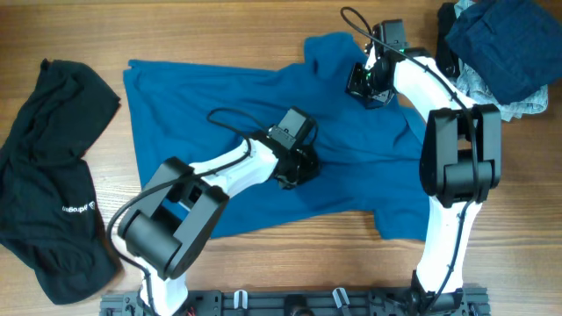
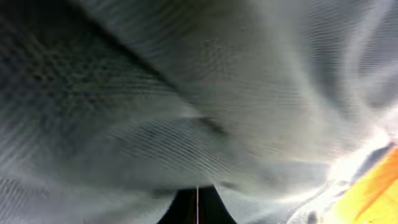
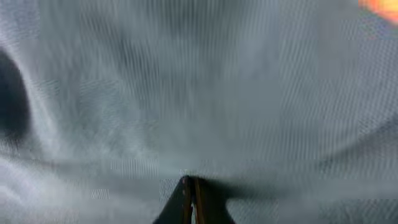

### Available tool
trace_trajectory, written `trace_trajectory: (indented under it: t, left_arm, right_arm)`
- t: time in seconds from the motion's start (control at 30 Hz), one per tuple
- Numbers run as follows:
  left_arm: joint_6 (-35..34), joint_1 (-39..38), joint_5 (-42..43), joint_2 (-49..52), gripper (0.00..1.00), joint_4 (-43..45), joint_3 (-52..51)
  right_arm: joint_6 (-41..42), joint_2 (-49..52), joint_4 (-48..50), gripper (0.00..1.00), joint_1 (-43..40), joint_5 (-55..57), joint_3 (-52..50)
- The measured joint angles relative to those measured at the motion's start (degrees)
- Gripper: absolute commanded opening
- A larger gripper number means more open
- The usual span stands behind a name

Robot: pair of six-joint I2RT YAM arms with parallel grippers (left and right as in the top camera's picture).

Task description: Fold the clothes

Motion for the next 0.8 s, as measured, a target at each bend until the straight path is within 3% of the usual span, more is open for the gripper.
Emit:
trace_trajectory:
  t: [0.13, 0.53, 0.8]
  left_arm:
    - [-1.0, -0.1, 1.5, 0.0, 0.04, -3.7, 0.6]
    - [-2.1, -0.1, 5.3, 0.0, 0.04, -31.4, 0.9]
    - [0.0, -0.3, 7.3, -0.1, 0.04, -32.2, -0.9]
  right_arm:
    - [0.7, 1.1, 2.9, 0.04, 0.0, -0.2, 0.7]
    - [1.1, 3.4, 15.1, 0.04, -0.6, 2.0, 0.9]
    - [0.8, 4.1, 16.2, 0.04, -4.5, 2.0, 1.6]
